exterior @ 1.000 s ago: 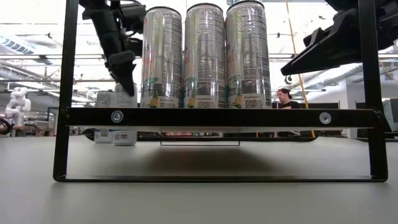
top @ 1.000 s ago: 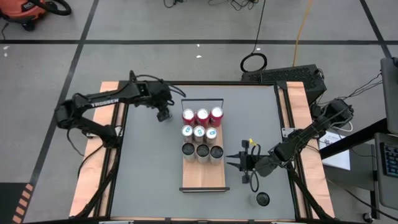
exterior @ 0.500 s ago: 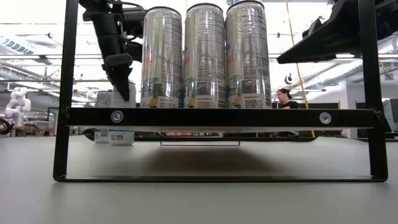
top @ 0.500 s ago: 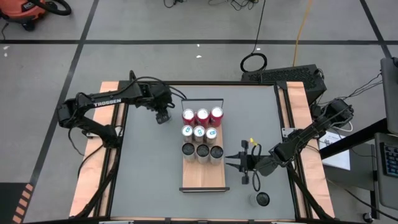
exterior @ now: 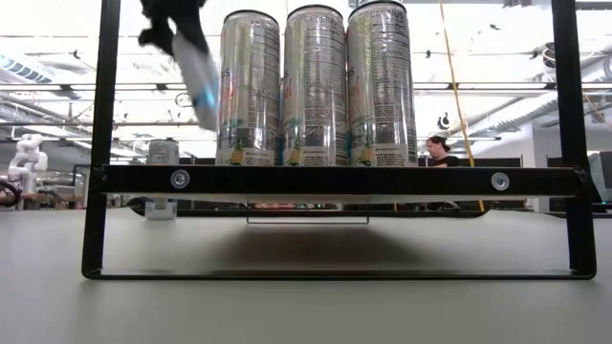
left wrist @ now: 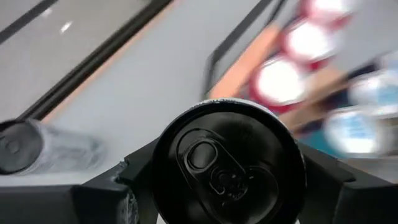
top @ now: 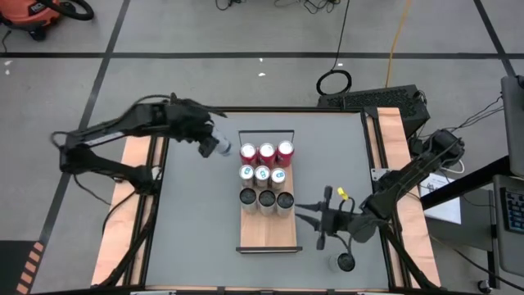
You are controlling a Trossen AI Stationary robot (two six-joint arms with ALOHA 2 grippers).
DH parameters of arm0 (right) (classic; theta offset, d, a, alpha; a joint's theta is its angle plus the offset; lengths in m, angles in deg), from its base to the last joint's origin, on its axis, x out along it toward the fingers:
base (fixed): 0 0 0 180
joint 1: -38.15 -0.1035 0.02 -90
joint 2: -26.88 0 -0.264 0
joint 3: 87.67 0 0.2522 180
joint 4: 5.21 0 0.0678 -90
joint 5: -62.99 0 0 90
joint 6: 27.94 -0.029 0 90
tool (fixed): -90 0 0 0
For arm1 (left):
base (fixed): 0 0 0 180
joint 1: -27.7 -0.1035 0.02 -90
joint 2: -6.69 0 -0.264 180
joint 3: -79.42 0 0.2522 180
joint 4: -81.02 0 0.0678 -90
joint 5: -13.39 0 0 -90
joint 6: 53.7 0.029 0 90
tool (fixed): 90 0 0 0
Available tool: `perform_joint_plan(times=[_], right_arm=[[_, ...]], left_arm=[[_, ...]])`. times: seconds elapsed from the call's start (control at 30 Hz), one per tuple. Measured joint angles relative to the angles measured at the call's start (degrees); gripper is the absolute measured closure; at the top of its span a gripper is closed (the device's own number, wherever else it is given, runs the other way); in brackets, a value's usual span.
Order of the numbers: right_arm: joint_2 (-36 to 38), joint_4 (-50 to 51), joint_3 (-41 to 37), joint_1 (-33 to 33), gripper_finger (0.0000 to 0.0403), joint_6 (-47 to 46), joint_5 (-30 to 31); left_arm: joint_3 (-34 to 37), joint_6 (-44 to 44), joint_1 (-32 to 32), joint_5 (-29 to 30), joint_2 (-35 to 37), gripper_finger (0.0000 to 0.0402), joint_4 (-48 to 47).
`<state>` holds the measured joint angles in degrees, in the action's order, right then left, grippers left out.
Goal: Place canned beverage on shelf
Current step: Put the middle white-blue soda can on the shelf
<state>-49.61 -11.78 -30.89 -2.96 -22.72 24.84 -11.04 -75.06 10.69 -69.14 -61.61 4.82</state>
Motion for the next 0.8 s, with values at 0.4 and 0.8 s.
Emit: perform_joint_plan(times=[0.4,0.8], right_arm=[[-7.6,-11.06,10.97,2.99,0.0238,32.77,8.27],[-16.33,-25.72,22.43,7.21,0.0039,58.62,8.33]], left_arm=[[-6.5,-8.25,19.74,0.65,9.14,0.0138,17.73],[-5.46,-3.16,32.82,9.1,-1.81,0.0137,36.73]])
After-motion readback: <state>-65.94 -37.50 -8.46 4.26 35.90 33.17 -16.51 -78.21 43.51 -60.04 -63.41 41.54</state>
